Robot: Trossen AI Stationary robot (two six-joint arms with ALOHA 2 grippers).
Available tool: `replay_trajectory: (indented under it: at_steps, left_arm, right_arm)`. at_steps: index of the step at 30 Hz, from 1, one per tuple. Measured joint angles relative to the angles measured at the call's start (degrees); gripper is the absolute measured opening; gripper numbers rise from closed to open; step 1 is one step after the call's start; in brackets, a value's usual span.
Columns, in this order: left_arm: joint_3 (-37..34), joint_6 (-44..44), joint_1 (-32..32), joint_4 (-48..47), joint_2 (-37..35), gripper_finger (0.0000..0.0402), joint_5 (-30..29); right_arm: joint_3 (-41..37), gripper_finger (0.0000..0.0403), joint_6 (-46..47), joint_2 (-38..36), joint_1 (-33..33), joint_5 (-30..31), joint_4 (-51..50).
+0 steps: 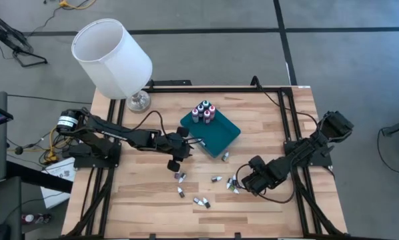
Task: Pick & Place food coloring
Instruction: Put the small green food coloring bottle into the blue bin
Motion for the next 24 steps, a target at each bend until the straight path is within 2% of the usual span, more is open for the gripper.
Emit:
replay_trajectory:
  at_steps: [7, 16, 24]
  left_arm:
    - [0.0, 0.04, 0.0, 0.06, 0.0, 0.0128, 0.0]
    - [0.0, 0.55, -0.01, 0.63, 0.0, 0.0128, -0.46]
    - [0.04, -1.39, -0.59, 1.12, -1.35, 0.0128, -0.48]
  right_arm:
    - [-0.07, 0.008, -4.17, 0.0, -0.02, 0.16, 0.33]
    - [0.76, 0.0078, -12.35, 0.28, 0.0, 1.82, 0.48]
    - [6.44, 0.0078, -23.87, 0.3, -0.29, 10.03, -1.31]
